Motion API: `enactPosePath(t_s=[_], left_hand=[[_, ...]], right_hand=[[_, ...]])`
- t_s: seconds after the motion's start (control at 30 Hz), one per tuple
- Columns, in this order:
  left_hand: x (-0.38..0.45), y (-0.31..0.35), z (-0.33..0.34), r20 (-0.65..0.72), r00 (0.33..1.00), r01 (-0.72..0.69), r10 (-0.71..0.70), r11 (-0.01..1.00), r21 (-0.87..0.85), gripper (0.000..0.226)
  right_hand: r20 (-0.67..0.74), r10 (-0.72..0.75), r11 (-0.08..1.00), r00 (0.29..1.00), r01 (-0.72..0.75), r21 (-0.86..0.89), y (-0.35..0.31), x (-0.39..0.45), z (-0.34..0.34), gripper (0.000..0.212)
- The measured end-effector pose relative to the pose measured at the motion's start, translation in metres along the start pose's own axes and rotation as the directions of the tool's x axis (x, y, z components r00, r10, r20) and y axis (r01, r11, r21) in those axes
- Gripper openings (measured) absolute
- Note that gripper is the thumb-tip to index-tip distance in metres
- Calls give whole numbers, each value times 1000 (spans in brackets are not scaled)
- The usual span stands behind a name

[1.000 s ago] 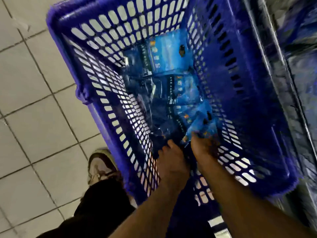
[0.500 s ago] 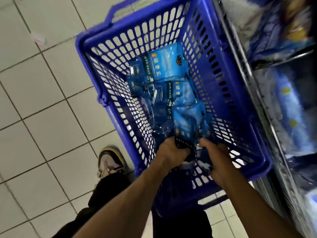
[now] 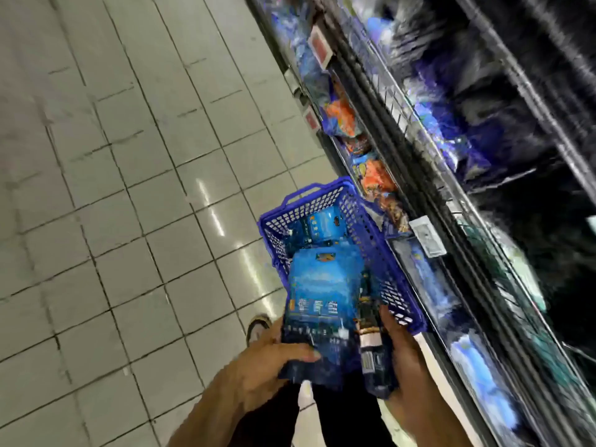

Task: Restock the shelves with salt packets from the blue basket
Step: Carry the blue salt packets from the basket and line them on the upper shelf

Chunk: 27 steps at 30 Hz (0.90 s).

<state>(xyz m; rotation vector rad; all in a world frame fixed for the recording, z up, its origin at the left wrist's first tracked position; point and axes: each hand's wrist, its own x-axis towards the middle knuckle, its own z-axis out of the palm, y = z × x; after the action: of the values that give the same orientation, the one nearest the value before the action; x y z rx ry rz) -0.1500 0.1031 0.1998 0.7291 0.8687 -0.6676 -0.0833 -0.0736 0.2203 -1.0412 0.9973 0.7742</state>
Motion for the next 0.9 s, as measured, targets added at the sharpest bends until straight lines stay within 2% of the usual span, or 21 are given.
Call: enactPosePath(t_s=[0.13, 0.27, 0.33, 0.43, 0.47, 0.53, 0.6, 0.67, 0.83, 0.9], left_hand=[[-99, 33, 22, 43, 998, -40, 40, 999, 4, 61], [-187, 64, 47, 38, 995, -95, 94, 994, 45, 72], [-224, 75, 65, 41, 990, -134, 132, 990, 52, 65], [-274, 88, 98, -1, 975, -220, 221, 970, 102, 40], [-288, 89, 109, -10, 966, -253, 257, 957, 145, 40], [-306, 88, 126, -1, 941, -330, 339, 917, 222, 54], [-318, 86, 141, 10, 915, -393, 404, 882, 260, 63], [-325, 81, 153, 23, 905, -414, 424, 870, 269, 60], [-324, 73, 180, 83, 915, -403, 395, 878, 258, 39], [-322, 75, 193, 124, 917, -399, 379, 862, 312, 45]], right_hand=[[135, -31, 997, 990, 21, 78, -15, -90, 23, 57], [214, -96, 995, 972, 102, -16, -38, -176, 25, 69], [262, -138, 986, 955, 157, -50, -50, -214, 20, 73], [349, -220, 956, 911, 273, -108, -67, -266, 13, 59], [375, -251, 946, 892, 309, -101, -72, -281, 10, 50], [411, -314, 929, 856, 366, -52, -81, -306, 3, 39], [378, -354, 923, 855, 385, -6, -87, -328, -5, 38], [319, -366, 926, 874, 376, 33, -91, -346, -16, 41], [295, -392, 917, 871, 344, 204, -88, -377, -49, 38], [238, -458, 879, 857, 395, 269, -80, -387, -64, 43]])
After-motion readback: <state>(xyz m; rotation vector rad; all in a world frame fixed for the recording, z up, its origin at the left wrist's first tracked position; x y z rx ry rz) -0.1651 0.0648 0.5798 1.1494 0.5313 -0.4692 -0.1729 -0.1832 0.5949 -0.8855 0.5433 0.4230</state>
